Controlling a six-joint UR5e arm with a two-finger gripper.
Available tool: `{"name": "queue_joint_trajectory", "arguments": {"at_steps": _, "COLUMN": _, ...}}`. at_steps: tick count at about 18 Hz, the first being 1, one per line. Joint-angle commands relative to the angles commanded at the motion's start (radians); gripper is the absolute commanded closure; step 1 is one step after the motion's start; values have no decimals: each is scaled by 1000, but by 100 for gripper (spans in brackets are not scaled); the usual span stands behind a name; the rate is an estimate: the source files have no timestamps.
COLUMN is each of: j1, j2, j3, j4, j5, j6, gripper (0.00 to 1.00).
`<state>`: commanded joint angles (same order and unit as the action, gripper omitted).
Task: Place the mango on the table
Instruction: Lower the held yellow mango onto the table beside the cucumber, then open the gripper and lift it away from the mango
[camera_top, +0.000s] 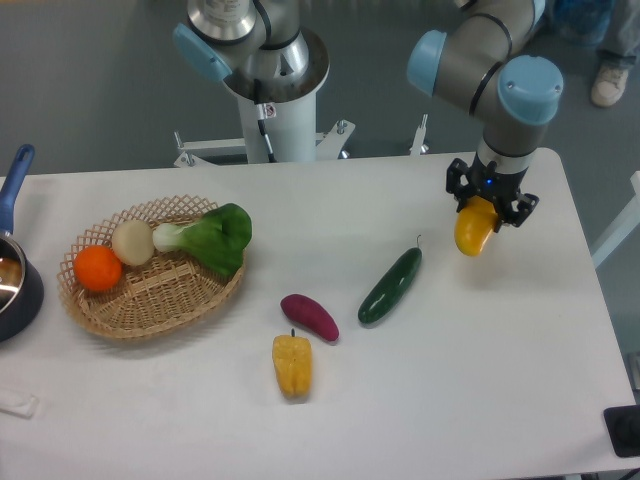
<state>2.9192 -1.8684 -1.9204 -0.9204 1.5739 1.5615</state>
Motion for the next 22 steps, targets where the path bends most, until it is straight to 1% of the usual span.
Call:
{"name": "queue_joint_trajectory", "arguments": {"at_steps": 3, "j1": 0, "j2": 0, "j3": -29, "j4": 0, "j5": 0, "j6": 9, "gripper": 61}}
{"name": "queue_joint_trajectory", "arguments": {"at_steps": 5, "j1": 0, "j2": 0, "j3": -49, "j4": 0, "j5": 0, "j6": 17, "gripper": 46}}
{"name": "queue_joint_trajectory", "arguments": {"at_steps": 8, "j1": 2, "j2": 0, "j3": -55, "j4": 0, "j5": 0, "j6": 22, "gripper": 3}}
{"name": "queue_joint_trajectory", "arguments": {"at_steps": 9, "j1": 2, "j2": 0, "j3": -55, "j4": 0, "j5": 0, "j6": 22, "gripper": 0}}
{"name": "queue_joint_trajectory", "arguments": {"at_steps": 14, "j1": 2, "j2": 15, "j3": -52, "j4": -2, "j5": -31, "j6": 20, "gripper": 0}}
{"name": "queue_joint_trajectory", "arguments": {"at_steps": 16, "j1": 15, "j2": 37, "j3": -43, "j4": -2, "j5": -31, "j6": 22, "gripper": 0}}
{"name": "queue_joint_trajectory", "arguments": {"at_steps": 19, "j1": 32, "j2": 77, "j3": 0, "j4": -3, "j5": -28, "j6": 22, "gripper": 0}}
{"name": "queue_joint_trajectory", "arguments": {"at_steps": 22, "j1": 38, "j2": 84, "j3": 63, "j4": -17, "j5": -28, "j6": 19, "gripper": 0}}
